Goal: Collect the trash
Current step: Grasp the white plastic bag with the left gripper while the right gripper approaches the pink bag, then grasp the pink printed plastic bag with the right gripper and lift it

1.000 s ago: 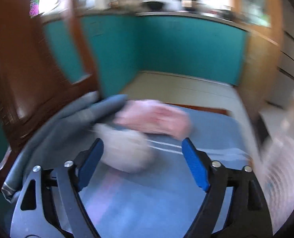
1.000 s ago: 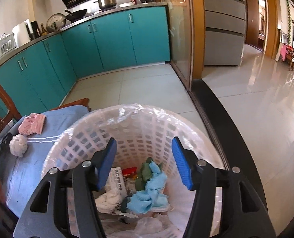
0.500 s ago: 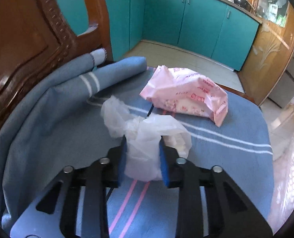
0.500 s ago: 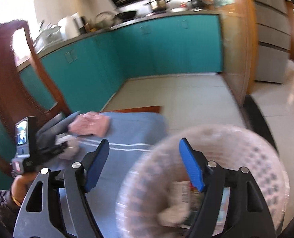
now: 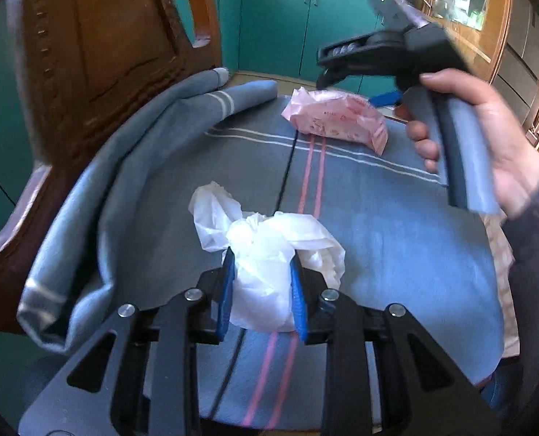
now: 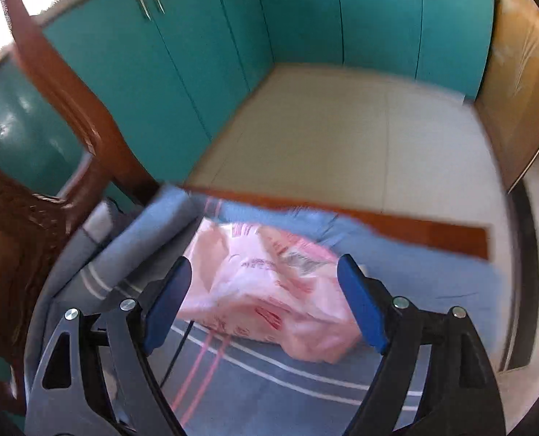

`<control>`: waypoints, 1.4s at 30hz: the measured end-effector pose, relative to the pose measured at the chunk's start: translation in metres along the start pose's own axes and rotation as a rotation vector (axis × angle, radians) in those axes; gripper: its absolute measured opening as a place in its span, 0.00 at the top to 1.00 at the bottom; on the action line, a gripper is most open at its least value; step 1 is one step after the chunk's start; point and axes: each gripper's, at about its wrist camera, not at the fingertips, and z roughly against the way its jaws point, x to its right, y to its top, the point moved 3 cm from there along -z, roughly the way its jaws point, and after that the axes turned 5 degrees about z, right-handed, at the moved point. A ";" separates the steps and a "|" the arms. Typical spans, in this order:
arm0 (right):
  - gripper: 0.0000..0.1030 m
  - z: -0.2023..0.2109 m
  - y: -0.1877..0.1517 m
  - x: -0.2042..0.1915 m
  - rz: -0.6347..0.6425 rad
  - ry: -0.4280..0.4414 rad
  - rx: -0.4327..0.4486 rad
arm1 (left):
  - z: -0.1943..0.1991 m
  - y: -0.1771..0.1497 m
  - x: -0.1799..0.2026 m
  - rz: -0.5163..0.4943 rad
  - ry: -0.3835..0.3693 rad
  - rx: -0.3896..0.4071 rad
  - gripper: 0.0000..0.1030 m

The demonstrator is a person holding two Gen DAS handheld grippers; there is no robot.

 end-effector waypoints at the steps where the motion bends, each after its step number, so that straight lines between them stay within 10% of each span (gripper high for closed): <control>1: 0.22 -0.009 -0.002 0.002 -0.018 0.022 -0.032 | 0.002 -0.001 -0.003 0.000 -0.002 0.006 0.72; 16: 0.23 0.042 -0.101 -0.028 0.140 0.078 -0.287 | 0.011 -0.006 -0.023 0.058 -0.054 0.010 0.70; 29: 0.22 0.088 -0.123 -0.032 0.427 -0.066 -0.113 | -0.013 -0.006 -0.022 0.067 -0.027 -0.025 0.65; 42: 0.16 0.072 -0.152 -0.070 0.671 0.060 -0.161 | -0.020 -0.006 -0.023 0.068 -0.021 -0.040 0.59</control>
